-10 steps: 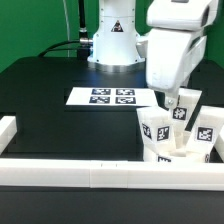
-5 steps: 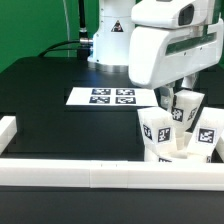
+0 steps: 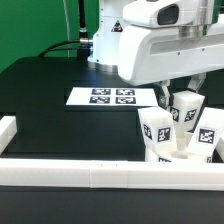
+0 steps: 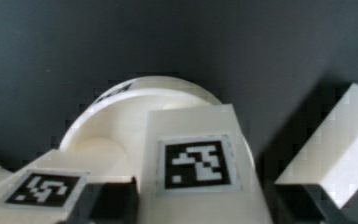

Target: Assemble stool

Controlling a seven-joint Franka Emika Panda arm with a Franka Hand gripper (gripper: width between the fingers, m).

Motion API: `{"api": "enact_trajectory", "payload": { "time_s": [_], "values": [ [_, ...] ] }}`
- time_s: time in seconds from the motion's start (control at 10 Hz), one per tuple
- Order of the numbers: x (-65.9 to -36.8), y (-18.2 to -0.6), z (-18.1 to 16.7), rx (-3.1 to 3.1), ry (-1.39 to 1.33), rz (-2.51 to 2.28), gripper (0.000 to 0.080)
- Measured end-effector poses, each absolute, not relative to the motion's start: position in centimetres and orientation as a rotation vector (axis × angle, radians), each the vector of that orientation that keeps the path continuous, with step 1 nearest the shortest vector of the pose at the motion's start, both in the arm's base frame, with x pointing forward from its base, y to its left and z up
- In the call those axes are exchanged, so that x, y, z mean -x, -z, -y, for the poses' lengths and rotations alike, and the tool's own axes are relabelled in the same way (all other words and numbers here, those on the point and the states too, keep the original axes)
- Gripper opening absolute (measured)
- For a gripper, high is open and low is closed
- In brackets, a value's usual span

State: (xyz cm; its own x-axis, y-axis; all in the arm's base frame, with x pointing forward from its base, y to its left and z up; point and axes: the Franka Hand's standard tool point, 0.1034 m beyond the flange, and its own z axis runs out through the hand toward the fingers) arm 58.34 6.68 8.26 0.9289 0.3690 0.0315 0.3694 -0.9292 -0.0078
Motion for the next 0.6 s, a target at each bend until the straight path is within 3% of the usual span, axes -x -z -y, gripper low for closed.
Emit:
{"api": "enact_trajectory", "payload": {
  "time_s": [0.6],
  "values": [
    [-58.35, -8.22, -7.56, 3.086, 0.075, -0.002, 0.0340]
  ]
}}
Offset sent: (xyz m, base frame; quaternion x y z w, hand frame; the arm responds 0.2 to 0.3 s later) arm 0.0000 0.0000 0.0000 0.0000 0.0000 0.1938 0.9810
